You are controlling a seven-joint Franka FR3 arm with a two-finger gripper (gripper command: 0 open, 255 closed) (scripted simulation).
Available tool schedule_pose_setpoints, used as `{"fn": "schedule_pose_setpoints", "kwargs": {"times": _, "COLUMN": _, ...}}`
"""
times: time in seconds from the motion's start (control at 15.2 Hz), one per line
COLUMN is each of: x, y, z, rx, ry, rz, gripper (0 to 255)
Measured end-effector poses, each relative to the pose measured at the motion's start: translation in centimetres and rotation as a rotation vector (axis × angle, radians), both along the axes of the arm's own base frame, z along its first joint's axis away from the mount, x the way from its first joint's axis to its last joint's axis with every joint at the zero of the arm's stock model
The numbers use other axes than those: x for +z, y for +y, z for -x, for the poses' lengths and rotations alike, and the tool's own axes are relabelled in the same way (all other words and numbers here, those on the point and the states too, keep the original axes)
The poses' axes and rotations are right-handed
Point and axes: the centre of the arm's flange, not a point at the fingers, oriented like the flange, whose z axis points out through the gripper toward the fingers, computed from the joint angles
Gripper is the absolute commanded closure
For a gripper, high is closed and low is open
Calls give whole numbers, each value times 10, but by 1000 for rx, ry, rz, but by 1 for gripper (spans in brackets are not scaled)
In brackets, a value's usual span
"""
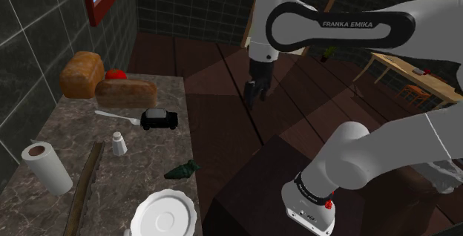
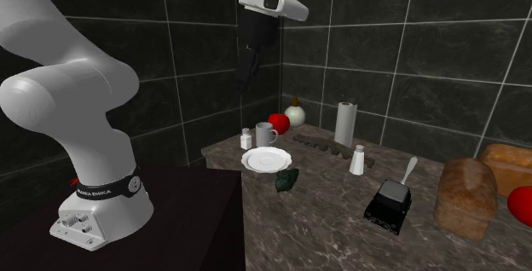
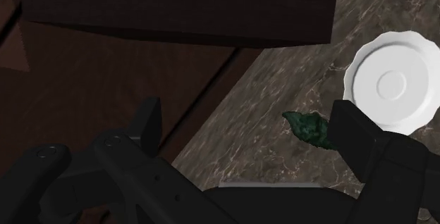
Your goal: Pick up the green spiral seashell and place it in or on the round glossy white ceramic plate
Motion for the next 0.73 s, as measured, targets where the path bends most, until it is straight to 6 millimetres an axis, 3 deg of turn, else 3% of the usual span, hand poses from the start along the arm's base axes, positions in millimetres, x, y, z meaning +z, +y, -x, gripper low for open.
{"fn": "schedule_pose_setpoints", "kwargs": {"times": 0.73, "x": -78, "y": 105, "z": -78, "rx": 88, "ry": 22, "rz": 30, "gripper": 0}}
